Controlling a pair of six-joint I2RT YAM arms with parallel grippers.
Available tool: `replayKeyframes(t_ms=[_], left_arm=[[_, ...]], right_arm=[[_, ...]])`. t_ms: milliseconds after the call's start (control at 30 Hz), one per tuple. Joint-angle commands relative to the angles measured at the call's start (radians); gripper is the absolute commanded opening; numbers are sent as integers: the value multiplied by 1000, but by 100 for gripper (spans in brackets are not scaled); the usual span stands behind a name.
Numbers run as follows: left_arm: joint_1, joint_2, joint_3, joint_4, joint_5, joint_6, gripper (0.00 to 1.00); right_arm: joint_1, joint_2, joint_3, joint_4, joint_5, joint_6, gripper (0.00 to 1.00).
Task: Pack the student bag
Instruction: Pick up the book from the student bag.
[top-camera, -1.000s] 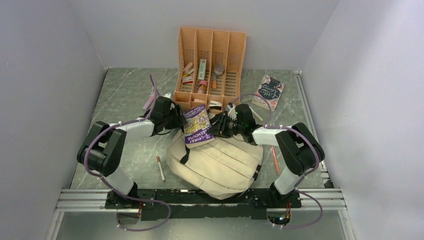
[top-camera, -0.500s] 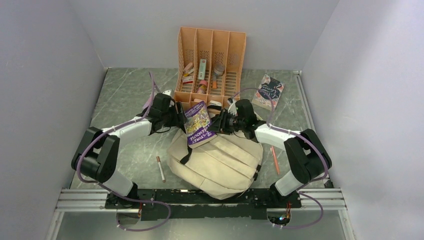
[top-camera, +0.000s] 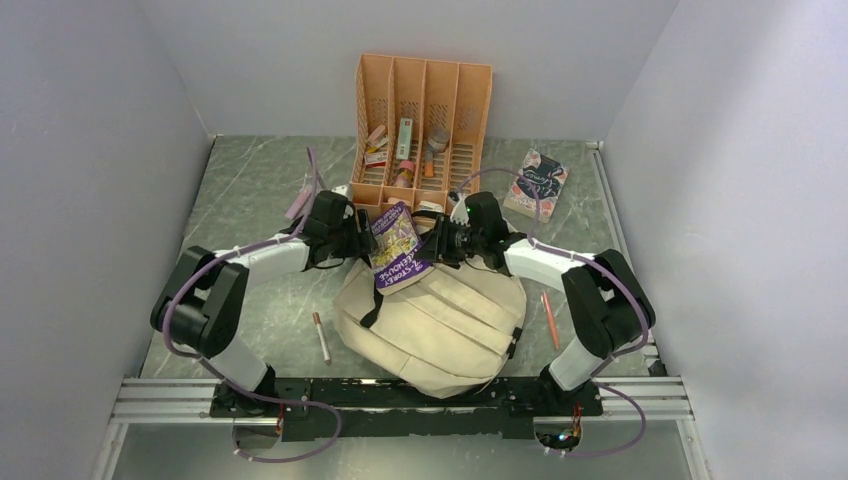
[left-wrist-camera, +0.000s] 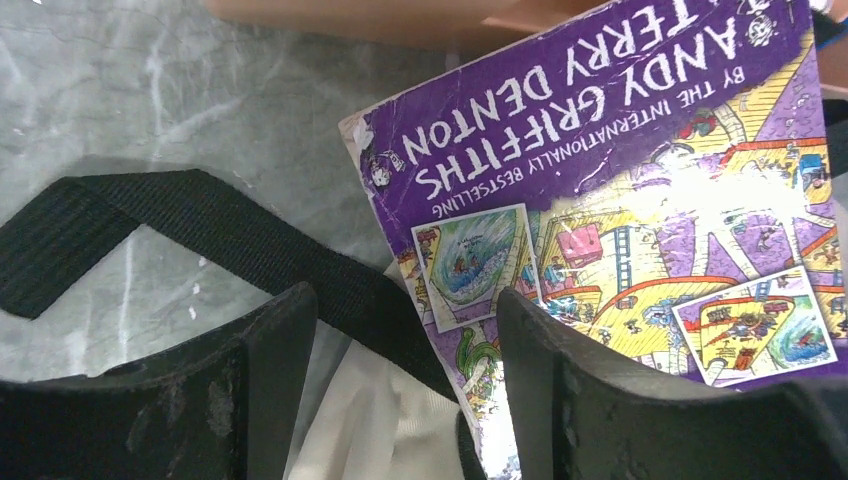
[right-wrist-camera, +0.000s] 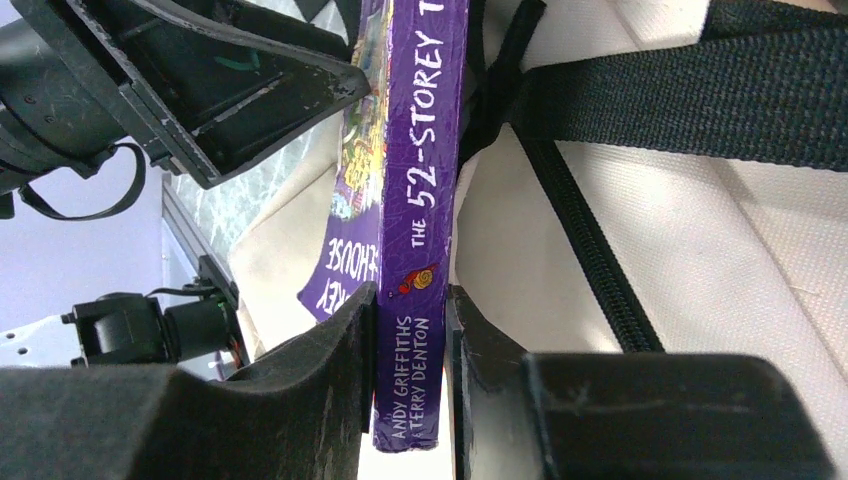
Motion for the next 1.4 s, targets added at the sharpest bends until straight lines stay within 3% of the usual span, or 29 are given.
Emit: replayKeyframes(t_ms=[0,200,533,767,933,1100,1233,1367], left_arm=[[-21,72,-14,50,29,12,70],[-32,124,-23,67,27,11,65],[-38,126,-36,70,22,13,63],[-39,129,-44,72,21,13,62],[-39,131,-49,74,19,10,61],[-39,144,-48,80,22,13,60],[-39,148,-46,77,21,13,60],[-39,146,-49,77,18,14,60]], right_arm=[[4,30,30,88,-39,-16,19],[7,35,29,95,-44,-21,46],[20,36,68,55,-26,-49,66],[29,12,95,-32,64,-93,69],[31,-45,66,-114,234,-93,69],[30,-63,5,-91,171,-67,69],[30,-91,-65,-86,211,5,69],[30,-118,-140,-30,189,70,75]])
